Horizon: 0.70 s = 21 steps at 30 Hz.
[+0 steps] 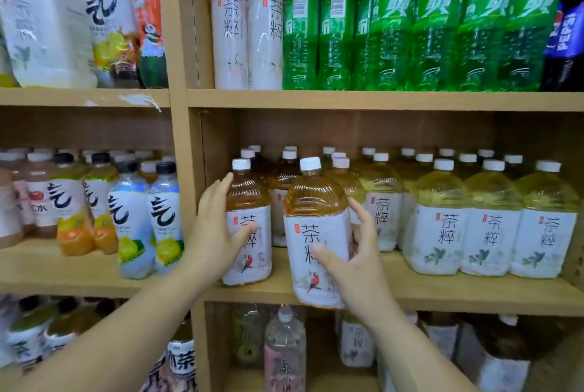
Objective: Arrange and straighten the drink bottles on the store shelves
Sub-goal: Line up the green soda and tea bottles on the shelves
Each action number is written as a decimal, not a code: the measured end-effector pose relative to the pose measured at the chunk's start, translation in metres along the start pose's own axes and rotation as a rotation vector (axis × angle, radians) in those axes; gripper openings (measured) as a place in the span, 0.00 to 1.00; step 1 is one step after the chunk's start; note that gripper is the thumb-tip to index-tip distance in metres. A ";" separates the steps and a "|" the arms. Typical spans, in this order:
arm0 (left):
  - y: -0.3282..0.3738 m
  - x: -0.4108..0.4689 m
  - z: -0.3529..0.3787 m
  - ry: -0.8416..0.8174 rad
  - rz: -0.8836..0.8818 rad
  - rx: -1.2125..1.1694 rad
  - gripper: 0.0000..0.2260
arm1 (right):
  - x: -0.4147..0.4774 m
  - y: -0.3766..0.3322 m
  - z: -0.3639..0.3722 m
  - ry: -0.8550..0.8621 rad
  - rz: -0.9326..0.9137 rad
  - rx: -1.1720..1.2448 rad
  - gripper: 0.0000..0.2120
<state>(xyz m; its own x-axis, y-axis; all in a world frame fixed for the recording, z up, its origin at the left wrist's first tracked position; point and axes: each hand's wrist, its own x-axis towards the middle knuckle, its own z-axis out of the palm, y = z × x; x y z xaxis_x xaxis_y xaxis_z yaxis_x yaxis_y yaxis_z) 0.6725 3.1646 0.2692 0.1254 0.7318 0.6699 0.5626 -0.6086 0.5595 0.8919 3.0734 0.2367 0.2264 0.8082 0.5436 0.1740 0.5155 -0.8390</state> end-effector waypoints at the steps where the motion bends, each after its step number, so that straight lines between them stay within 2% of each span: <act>1: 0.001 -0.002 0.000 0.006 -0.011 0.078 0.43 | 0.000 0.006 0.004 0.013 0.000 -0.008 0.39; 3: 0.002 -0.005 0.000 0.047 0.087 0.287 0.41 | 0.002 0.017 0.010 0.050 -0.007 -0.007 0.39; 6: -0.006 -0.007 -0.001 0.111 0.341 0.555 0.35 | 0.004 0.028 0.016 0.077 -0.003 -0.026 0.39; 8: -0.011 -0.009 -0.006 0.151 0.415 0.700 0.33 | 0.003 0.032 0.018 0.078 0.004 -0.069 0.40; 14: -0.030 -0.014 -0.026 0.085 0.338 0.899 0.45 | -0.004 0.040 0.006 0.177 -0.029 -0.453 0.43; 18: -0.036 -0.013 -0.025 0.075 0.328 0.892 0.54 | -0.006 0.038 0.008 0.139 -0.049 -0.471 0.41; 21: -0.038 -0.011 -0.028 0.072 0.335 0.900 0.56 | -0.002 0.033 0.021 0.101 -0.028 -0.459 0.45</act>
<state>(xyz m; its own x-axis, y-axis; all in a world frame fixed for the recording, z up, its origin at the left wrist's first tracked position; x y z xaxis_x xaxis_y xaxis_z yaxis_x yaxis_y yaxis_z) 0.6267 3.1712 0.2547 0.3594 0.5239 0.7722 0.9268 -0.2971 -0.2297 0.8773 3.0943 0.2071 0.3033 0.7524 0.5847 0.5820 0.3396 -0.7389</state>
